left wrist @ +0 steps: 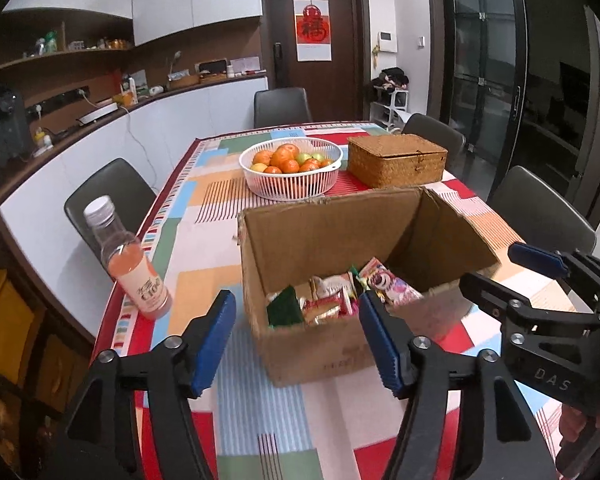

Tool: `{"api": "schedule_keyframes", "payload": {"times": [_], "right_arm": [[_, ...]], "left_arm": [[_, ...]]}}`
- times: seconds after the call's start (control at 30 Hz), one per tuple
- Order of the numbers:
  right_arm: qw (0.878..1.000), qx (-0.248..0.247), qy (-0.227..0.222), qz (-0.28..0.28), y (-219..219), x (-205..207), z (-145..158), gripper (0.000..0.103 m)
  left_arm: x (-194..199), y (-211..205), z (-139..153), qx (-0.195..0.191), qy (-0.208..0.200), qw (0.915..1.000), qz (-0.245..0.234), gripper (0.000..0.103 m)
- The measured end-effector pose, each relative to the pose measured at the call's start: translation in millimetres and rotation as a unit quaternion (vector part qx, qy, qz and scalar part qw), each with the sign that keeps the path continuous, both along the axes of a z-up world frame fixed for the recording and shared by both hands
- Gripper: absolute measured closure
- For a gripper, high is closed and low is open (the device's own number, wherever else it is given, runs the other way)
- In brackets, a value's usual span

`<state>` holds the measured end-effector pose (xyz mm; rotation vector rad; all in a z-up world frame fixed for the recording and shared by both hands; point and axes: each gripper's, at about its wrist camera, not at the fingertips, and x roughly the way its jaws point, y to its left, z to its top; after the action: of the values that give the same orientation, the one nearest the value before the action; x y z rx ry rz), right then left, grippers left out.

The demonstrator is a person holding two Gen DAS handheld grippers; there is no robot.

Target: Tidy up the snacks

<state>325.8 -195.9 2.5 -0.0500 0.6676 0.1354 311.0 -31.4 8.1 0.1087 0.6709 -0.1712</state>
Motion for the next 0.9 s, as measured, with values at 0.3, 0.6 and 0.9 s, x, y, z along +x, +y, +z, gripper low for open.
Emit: {"api": "schedule_keyframes", "payload": {"times": [0.3, 0.6, 0.9], "right_arm": [[0.999, 0.009, -0.029, -0.027, -6.4, -69.8, 3.3, 0.024], [0.998, 0.006, -0.059, -0.037, -3.1, -129.0, 12.4, 0.018], [0.995, 0.0, -0.09, -0.039, 3.8, -168.1, 29.9, 0.017]], "left_arm": [[-69.6, 7.9, 5.1, -0.01, -0.037, 0.9992, 0.008, 0.023], [-122.6, 17.1, 9.1, -0.017, -0.055, 0.9982, 0.013, 0.011], [-154.4, 24.8, 23.4, -0.016, -0.084, 0.9961, 0.022, 0.006]]}}
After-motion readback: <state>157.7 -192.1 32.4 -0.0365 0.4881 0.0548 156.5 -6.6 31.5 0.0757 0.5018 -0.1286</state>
